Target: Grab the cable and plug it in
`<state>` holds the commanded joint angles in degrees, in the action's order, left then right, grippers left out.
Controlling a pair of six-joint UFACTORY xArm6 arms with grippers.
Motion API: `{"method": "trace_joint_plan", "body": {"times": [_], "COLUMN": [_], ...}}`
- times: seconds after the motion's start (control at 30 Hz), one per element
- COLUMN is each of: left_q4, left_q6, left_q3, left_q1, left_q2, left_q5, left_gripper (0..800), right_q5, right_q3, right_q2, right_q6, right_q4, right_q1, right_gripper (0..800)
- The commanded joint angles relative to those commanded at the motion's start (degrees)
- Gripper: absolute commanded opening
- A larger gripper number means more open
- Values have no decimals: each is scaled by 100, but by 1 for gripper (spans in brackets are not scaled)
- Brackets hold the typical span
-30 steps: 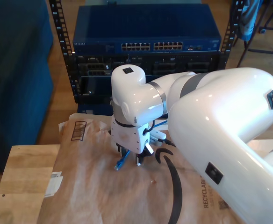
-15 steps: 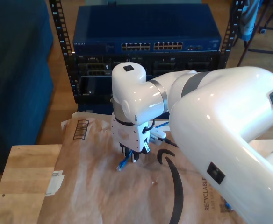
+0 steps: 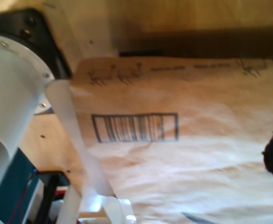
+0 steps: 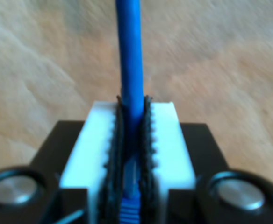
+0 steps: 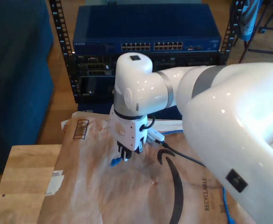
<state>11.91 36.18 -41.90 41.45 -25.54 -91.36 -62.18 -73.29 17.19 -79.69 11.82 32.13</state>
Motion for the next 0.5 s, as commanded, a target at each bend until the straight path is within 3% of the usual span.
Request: {"method": "trace_joint_plan", "body": {"times": [0.23,0.5], "left_q4": [369,932], "left_q6": [527,1785], "left_q3": [-26,-422], "left_q1": [-62,-1020], "left_q2": [-18,0], "left_q5": [-18,-352], "left_gripper": [800,800], "right_q5": [-809,-1152], "right_q3": [167,475], "right_q2": [-1037,-2321], "right_q6": [-422,-914], "right_q4": [0,0], "right_q1": [-378,-1029], "right_gripper": [13,7]}}
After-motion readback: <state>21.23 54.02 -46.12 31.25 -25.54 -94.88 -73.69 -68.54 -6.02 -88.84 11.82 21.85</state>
